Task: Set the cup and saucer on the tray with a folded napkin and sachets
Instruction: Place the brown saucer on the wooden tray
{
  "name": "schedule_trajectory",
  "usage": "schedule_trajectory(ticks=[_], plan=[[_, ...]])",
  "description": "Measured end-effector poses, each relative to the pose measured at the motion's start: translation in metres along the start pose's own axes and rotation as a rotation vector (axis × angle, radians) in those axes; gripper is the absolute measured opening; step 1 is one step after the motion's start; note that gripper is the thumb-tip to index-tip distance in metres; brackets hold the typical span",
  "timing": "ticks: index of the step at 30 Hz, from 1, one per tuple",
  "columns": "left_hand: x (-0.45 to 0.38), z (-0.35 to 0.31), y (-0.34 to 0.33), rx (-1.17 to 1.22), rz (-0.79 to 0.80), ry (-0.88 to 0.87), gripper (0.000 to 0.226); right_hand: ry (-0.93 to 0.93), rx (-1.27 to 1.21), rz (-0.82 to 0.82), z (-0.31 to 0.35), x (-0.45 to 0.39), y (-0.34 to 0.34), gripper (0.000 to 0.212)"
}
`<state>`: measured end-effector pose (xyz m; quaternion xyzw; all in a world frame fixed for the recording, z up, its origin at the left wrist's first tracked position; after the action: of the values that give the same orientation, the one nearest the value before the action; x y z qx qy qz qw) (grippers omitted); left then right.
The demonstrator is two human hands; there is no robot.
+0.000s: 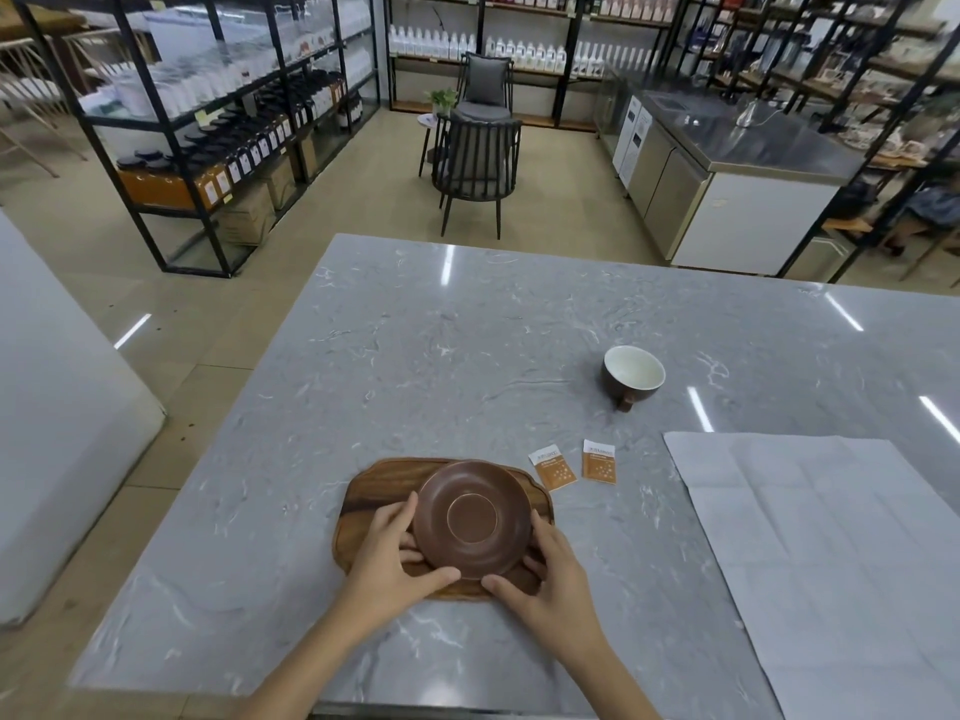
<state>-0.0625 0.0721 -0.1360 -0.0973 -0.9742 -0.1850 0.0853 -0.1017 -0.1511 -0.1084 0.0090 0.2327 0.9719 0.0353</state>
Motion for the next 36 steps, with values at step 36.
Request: schedule_trajectory(ticks=[36], plan=[[0.010, -0.001, 0.006, 0.064, -0.060, 0.009, 0.108, -0.031, 0.134, -0.007, 0.004, 0.000, -0.008, 0.098]])
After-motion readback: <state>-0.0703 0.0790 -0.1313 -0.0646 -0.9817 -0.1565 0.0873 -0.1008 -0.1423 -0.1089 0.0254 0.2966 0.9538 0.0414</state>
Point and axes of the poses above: each hand's wrist, its own x-axis away from the middle knuckle, its own y-axis out of the back of the hand, z = x × y, the point moved 8 cm from there along -x, towards the middle knuckle, and after that the axes turned 4 degrees about x, right-handed, at the moved point
